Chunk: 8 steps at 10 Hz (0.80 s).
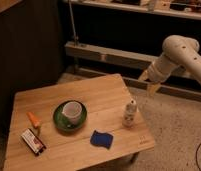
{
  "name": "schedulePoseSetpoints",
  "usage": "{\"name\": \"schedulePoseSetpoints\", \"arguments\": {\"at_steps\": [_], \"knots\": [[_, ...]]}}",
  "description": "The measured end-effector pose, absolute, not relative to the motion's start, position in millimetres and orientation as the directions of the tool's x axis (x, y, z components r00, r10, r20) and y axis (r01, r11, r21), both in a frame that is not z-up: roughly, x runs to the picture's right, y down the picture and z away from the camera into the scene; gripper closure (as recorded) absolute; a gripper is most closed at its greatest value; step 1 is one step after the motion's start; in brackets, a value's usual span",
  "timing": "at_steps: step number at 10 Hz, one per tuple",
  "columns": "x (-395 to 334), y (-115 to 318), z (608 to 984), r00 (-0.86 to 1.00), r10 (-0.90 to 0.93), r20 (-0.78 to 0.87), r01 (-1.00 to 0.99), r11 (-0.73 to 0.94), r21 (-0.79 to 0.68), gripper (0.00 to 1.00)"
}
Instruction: Move the arm in a circular motion
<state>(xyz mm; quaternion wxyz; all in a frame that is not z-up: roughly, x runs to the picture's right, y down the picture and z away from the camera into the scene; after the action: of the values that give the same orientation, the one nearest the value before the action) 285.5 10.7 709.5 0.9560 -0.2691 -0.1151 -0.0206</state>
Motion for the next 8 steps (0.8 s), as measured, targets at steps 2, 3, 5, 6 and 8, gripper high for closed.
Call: {"name": "schedulePoseSetpoints", "arguments": {"at_steps": [2,3,5,6,8], "knots": [[308.6,31.0,684.8,0.974,0.009,0.227,0.109,0.858,-0.501,0.4],[308.4,39.6,670.9,0.972,-0.008,0.235,0.127,0.858,-0.498,0.4],[287.0,63.0,633.3,0.962,-0.056,0.266,0.185,0.85,-0.493,0.4],[275.3,70.3,619.7,0.957,-0.074,0.279,0.207,0.849,-0.487,0.4],[223.1,82.9,581.3,0.927,-0.15,0.344,0.304,0.837,-0.455,0.4]]}}
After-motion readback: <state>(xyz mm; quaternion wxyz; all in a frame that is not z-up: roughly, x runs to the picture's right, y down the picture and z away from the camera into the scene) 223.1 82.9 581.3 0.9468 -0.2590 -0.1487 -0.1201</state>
